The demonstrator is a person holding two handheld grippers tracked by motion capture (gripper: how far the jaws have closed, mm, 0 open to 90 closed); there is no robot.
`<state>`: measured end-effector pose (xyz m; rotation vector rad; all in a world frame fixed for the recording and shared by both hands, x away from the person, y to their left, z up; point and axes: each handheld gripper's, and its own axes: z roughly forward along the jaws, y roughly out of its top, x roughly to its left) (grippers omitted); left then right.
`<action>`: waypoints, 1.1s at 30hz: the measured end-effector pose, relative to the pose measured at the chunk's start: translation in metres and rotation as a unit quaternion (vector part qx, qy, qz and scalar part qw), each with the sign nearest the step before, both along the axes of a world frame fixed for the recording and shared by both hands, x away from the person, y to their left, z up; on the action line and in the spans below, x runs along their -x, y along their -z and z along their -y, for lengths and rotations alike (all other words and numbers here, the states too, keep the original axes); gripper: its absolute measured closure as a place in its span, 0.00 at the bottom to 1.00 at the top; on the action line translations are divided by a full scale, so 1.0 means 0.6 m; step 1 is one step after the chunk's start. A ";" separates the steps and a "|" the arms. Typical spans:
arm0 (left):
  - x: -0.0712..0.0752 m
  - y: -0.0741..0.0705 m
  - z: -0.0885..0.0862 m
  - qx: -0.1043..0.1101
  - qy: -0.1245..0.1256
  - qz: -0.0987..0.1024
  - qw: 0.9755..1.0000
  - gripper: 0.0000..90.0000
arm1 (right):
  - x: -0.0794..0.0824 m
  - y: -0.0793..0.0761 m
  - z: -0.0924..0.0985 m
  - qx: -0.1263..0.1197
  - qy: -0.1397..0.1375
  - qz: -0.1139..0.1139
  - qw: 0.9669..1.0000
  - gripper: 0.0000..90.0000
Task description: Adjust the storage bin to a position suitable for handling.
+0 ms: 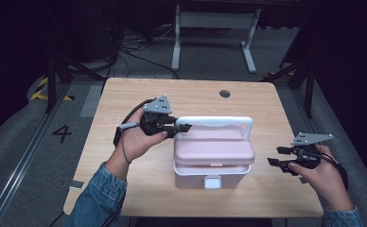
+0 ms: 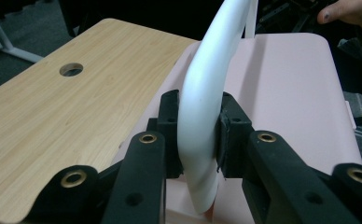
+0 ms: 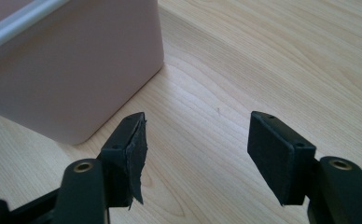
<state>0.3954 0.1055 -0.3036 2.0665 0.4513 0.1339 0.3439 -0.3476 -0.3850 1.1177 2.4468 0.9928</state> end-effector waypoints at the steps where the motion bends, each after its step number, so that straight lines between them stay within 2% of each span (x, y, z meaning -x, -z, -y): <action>1: -0.001 -0.001 0.000 0.000 -0.002 -0.003 1.000 0.84 | 0.000 -0.001 0.000 -0.001 -0.001 0.001 1.000 0.43; 5: -0.004 -0.006 0.001 0.000 -0.002 -0.020 1.000 0.84 | 0.001 -0.002 0.000 -0.001 -0.002 0.003 1.000 0.43; 6: -0.006 -0.009 0.001 0.004 -0.004 -0.029 1.000 0.84 | 0.001 -0.002 0.000 -0.001 -0.002 0.004 1.000 0.43; 9: -0.008 -0.012 0.001 0.008 -0.007 -0.038 0.999 0.84 | 0.001 -0.002 0.000 -0.002 -0.001 0.005 1.000 0.43; 13: -0.016 -0.019 0.001 -0.004 -0.025 -0.044 0.999 0.83 | 0.002 -0.005 0.000 -0.004 -0.003 0.008 1.000 0.43; 17: -0.022 -0.018 0.001 0.006 -0.036 -0.062 0.997 0.83 | 0.002 -0.005 -0.001 -0.005 -0.003 0.008 1.000 0.43; 19: -0.030 -0.020 0.000 0.018 -0.041 -0.075 0.996 0.83 | 0.002 -0.006 -0.001 -0.004 -0.005 0.009 1.000 0.43; 24: -0.040 -0.022 -0.001 0.022 -0.047 -0.082 0.995 0.83 | 0.003 -0.007 -0.002 -0.006 -0.004 0.010 1.000 0.43; 28: -0.051 -0.021 0.002 0.026 -0.064 -0.074 0.995 0.81 | 0.004 -0.010 -0.002 -0.007 -0.006 0.014 1.000 0.43; 32: -0.059 -0.022 0.004 0.031 -0.068 -0.086 0.993 0.81 | 0.002 -0.012 -0.003 -0.008 -0.007 0.020 1.000 0.43; 33: -0.062 -0.022 0.003 0.037 -0.069 -0.099 0.992 0.81 | 0.002 -0.013 -0.003 -0.010 -0.007 0.019 1.000 0.43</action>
